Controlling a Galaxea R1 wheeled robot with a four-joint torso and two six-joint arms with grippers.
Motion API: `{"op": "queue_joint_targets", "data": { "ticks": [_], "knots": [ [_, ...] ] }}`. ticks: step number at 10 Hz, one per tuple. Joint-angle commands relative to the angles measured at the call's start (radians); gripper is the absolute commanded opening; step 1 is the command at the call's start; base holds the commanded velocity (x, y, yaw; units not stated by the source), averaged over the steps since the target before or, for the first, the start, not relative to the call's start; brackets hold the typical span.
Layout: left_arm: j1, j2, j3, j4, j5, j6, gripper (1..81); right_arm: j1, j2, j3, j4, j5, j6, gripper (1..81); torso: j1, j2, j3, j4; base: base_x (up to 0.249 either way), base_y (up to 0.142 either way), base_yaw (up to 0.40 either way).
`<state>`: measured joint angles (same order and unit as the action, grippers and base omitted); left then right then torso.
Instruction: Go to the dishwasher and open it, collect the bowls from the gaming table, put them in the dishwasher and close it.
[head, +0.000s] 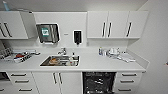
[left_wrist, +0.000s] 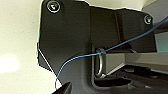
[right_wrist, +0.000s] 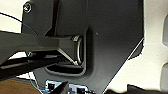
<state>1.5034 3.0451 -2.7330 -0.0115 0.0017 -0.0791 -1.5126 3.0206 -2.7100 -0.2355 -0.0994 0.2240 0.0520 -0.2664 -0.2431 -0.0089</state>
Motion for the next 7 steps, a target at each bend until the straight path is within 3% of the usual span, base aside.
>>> {"op": "queue_joint_targets", "data": {
  "ticks": [1,7],
  "knots": [
    [-0.045,0.008,-0.005,-0.01,0.057,0.002,81.1,0.062,-0.004,-0.019,-0.016,-0.049,-0.003,81.1,0.0,0.0,0.0,0.0,0.0,0.0,0.0],
    [-0.061,-0.014,-0.005,-0.008,0.055,0.004,81.1,0.062,0.011,-0.014,-0.016,-0.046,-0.003,81.1,0.0,0.0,0.0,0.0,0.0,0.0,0.0]
  ]
}}
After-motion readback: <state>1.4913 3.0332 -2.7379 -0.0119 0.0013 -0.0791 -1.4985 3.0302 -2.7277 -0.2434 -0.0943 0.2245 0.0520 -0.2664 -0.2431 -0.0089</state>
